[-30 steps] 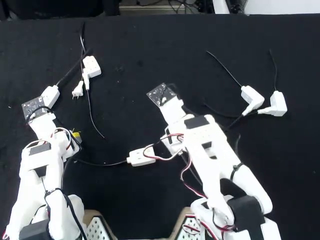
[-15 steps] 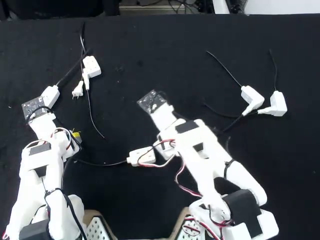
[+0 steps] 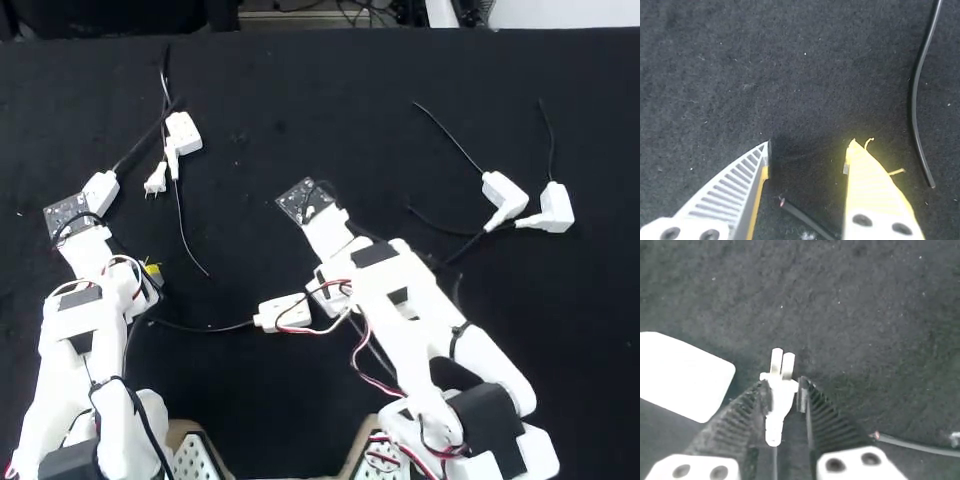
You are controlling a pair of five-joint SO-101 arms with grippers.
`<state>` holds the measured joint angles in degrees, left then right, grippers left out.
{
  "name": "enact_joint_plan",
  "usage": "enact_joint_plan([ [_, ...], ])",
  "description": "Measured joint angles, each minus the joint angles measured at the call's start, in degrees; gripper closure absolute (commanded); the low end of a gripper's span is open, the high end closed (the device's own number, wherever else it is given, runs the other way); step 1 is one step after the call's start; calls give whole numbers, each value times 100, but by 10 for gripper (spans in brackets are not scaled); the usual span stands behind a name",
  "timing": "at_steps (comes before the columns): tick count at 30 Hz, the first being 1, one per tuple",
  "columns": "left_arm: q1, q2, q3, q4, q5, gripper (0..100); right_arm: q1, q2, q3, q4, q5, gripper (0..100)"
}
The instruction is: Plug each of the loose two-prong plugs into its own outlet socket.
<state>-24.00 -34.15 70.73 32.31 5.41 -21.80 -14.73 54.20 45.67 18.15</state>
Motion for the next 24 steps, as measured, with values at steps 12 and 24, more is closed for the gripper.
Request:
enact_joint_plan([
  [12,0,0,0,0,0,755,-123,-1336,457,659,-9,982],
  [24,0,0,0,0,0,755,-334,-1459,1116,404,-18,861],
])
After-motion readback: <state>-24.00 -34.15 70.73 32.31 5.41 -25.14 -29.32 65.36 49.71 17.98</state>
